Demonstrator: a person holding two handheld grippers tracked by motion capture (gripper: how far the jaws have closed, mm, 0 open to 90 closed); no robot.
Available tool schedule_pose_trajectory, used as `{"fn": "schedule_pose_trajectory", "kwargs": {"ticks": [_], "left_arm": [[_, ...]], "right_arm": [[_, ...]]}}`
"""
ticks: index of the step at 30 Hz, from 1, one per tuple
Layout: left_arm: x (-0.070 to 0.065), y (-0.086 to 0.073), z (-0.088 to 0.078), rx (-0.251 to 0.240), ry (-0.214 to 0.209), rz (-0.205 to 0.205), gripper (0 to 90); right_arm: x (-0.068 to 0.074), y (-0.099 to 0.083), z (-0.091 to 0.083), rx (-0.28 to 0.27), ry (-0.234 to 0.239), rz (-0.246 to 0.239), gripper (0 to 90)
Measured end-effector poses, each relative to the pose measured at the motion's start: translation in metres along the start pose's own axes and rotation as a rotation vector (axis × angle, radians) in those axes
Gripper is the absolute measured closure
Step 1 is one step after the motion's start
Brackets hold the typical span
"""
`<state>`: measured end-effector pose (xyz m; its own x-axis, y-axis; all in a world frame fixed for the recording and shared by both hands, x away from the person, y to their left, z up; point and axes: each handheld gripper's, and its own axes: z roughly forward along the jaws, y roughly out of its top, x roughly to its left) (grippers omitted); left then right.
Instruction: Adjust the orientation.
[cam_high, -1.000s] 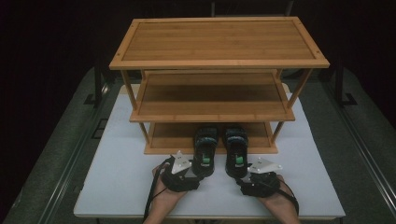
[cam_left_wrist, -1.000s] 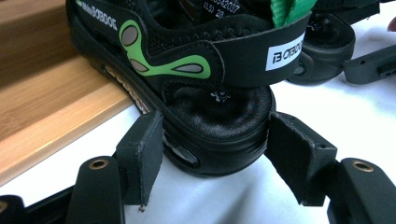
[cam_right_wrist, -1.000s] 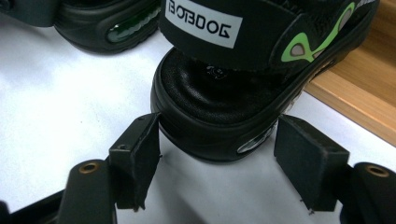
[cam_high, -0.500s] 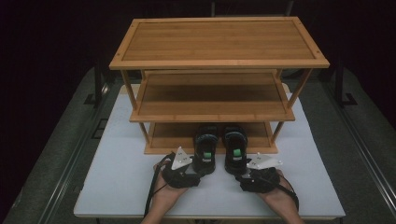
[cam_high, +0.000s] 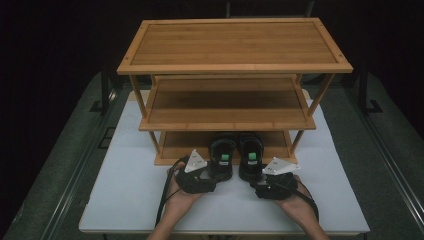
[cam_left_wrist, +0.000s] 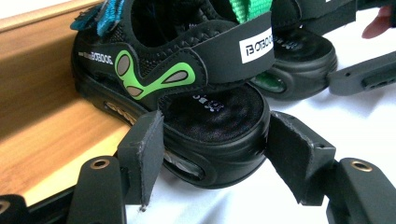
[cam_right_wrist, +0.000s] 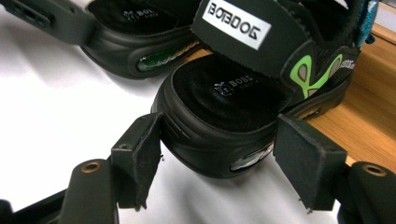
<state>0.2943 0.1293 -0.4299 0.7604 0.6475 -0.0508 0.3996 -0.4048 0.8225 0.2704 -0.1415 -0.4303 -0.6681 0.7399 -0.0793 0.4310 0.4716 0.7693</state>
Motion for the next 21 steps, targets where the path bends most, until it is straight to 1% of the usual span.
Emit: {"fn": "schedule_pose_trajectory", "kwargs": {"ticks": [2, 8, 11, 16, 21], "left_arm": [[-0.001, 0.002, 0.002, -0.003, 0.006, 0.010, 36.6], [0.001, 0.003, 0.006, -0.009, 0.007, -0.004, 36.6], [0.001, 0.005, 0.009, -0.011, 0.010, -0.009, 36.5], [0.002, 0.006, 0.012, -0.017, 0.015, -0.017, 36.4], [0.000, 0.005, 0.012, -0.020, 0.026, -0.011, 36.3]], "right_arm": [[0.000, 0.001, 0.003, -0.005, -0.010, -0.018, 32.6], [-0.003, 0.002, 0.007, -0.004, -0.005, 0.007, 32.6], [-0.002, 0.004, 0.009, -0.010, -0.013, 0.007, 32.6], [-0.001, 0.005, 0.013, -0.022, -0.024, 0.020, 32.5], [0.000, 0.004, 0.013, -0.025, -0.033, 0.034, 32.4]]}}
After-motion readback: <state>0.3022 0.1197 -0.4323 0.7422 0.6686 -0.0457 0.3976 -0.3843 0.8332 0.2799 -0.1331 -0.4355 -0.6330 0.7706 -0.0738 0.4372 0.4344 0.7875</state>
